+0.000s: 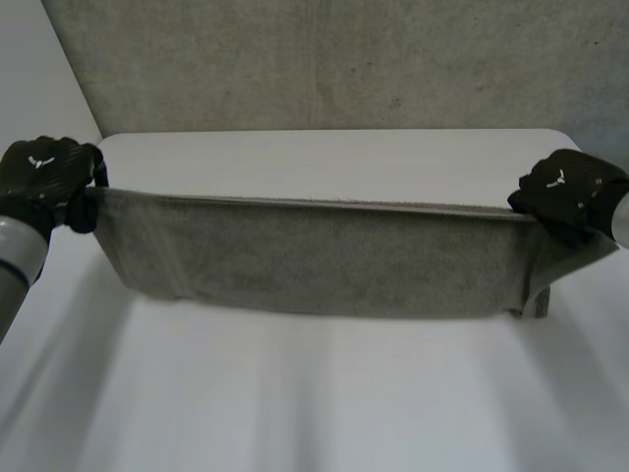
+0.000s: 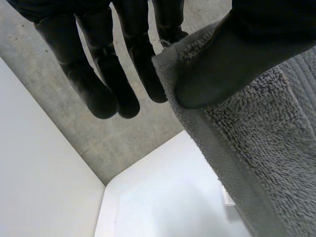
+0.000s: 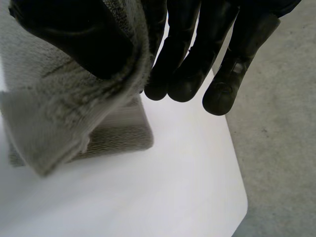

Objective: Fold the towel.

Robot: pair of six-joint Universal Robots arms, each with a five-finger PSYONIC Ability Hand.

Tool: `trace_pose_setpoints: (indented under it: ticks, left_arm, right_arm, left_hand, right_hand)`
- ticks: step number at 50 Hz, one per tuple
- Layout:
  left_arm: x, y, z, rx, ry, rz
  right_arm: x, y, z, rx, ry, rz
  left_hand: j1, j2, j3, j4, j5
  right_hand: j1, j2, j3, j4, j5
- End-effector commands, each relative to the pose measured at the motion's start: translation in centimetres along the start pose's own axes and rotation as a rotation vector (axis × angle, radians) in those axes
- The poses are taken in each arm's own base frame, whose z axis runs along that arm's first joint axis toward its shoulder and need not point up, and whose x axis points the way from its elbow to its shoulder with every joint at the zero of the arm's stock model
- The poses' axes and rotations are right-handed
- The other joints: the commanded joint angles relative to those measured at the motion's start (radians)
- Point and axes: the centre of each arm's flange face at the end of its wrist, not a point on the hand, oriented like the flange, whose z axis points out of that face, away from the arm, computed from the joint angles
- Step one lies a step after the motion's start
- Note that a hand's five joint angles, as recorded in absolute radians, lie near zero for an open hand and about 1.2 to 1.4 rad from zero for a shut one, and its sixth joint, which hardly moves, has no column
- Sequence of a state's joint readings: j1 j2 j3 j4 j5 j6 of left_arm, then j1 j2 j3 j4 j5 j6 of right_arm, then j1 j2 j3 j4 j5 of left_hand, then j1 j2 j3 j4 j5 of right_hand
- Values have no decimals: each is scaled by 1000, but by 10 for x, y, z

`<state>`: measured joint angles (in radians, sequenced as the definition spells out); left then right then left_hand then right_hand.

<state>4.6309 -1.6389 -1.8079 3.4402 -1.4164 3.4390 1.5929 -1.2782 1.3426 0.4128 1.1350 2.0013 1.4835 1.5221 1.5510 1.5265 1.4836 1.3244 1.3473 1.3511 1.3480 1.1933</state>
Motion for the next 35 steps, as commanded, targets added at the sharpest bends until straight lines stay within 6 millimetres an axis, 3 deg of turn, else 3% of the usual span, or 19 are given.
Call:
trace_pose_setpoints:
  ticks: [1,5,13,20,21,22,23,24,25,27,28,29,35]
  left_arm:
    - [13,11,44,-9,32,1]
    - [29,32,65,-67,50,-1]
    - [44,68,90,-139,47,1]
    - [52,83,102,-150,58,6]
    - [55,85,104,-154,62,12]
    - [55,86,104,-154,62,13]
    - [58,87,105,-154,67,22]
    - [61,87,105,-151,74,34]
    - [61,87,105,-151,74,34]
    - [67,85,105,-136,85,58]
    - [67,85,105,-136,85,58]
    - [70,82,105,-123,88,68]
    - [71,73,106,-88,82,84]
  right_arm:
    - [6,1,38,-8,19,-31]
    - [-10,12,66,-51,-12,-45]
    - [-37,27,103,-40,-9,-93]
    - [-38,35,123,-25,88,-126]
    - [-36,35,127,-14,119,-134]
    - [-36,35,127,-14,119,-134]
    - [-33,35,131,1,154,-141]
    - [-30,35,135,17,189,-146]
    - [-30,35,135,17,190,-146]
    - [-20,33,140,45,270,-173]
    - [-20,33,140,45,271,-173]
    - [-15,32,142,62,309,-184]
    - [-2,28,147,142,412,-235]
  left_hand:
    - [-87,-126,-155,-130,-262]
    - [-87,-126,-155,-130,-262]
    - [-87,-126,-155,-130,-262]
    - [-87,-126,-155,-130,-262]
    - [-87,-126,-155,-130,-262]
    - [-87,-126,-155,-130,-262]
    - [-87,-126,-155,-130,-262]
    - [-430,-468,-497,-473,-604]
    - [-433,-472,-501,-476,-608]
    - [-1047,-1086,-1115,-1090,-1222]
    - [-1050,-1088,-1117,-1093,-1224]
    - [-1242,-1280,-1309,-1285,-1416]
    - [-1244,-1282,-1311,-1287,-1418]
  right_hand:
    - [72,49,45,48,28]
    - [72,49,45,48,28]
    - [72,49,45,48,28]
    - [72,49,45,48,28]
    - [-194,-217,-221,-218,-238]
    - [-197,-220,-224,-221,-241]
    - [-744,-767,-770,-767,-787]
    - [-1150,-1173,-1177,-1173,-1193]
    - [-1150,-1173,-1177,-1173,-1193]
    - [-1150,-1173,-1177,-1173,-1193]
    - [-1150,-1173,-1177,-1173,-1193]
    - [-1150,-1173,-1177,-1173,-1193]
    - [-1150,-1173,-1177,-1173,-1193]
